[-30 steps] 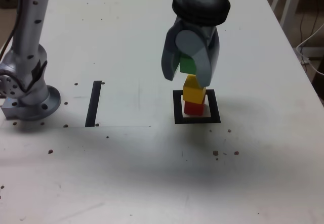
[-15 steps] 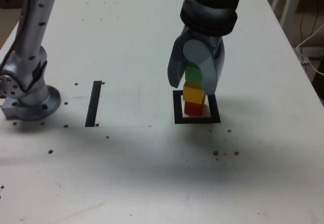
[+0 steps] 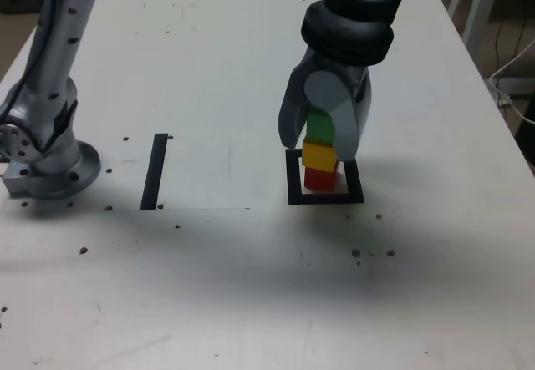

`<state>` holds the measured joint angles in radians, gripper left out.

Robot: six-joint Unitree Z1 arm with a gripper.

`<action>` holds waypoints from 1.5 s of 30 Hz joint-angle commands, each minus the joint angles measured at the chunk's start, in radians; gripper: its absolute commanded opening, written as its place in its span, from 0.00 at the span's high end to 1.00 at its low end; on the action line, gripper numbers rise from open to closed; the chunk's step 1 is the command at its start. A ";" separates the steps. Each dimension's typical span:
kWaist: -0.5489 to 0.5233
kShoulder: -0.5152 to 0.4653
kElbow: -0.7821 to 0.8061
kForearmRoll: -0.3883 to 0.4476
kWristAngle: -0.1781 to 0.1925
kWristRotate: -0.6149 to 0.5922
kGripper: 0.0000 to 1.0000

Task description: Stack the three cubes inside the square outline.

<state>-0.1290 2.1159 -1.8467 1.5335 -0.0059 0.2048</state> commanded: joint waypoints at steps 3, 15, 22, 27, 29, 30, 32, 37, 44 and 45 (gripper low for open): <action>0.003 0.006 0.004 0.000 -0.002 0.005 0.67; 0.011 0.007 0.026 -0.010 -0.007 0.014 0.01; 0.011 -0.019 0.028 -0.011 0.011 0.012 0.00; 0.011 -0.093 0.039 -0.007 0.057 -0.007 0.00; 0.011 -0.121 0.052 -0.005 0.073 -0.018 0.00; 0.011 -0.135 0.061 -0.005 0.079 -0.024 0.00; 0.011 -0.161 0.081 -0.004 0.089 -0.035 0.00; 0.012 -0.232 0.147 -0.004 0.112 -0.078 0.00; 0.036 -0.315 0.292 -0.018 0.140 -0.130 0.00; 0.042 -0.327 0.317 -0.025 0.141 -0.134 0.00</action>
<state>-0.0965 1.8137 -1.5596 1.5182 0.1323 0.0766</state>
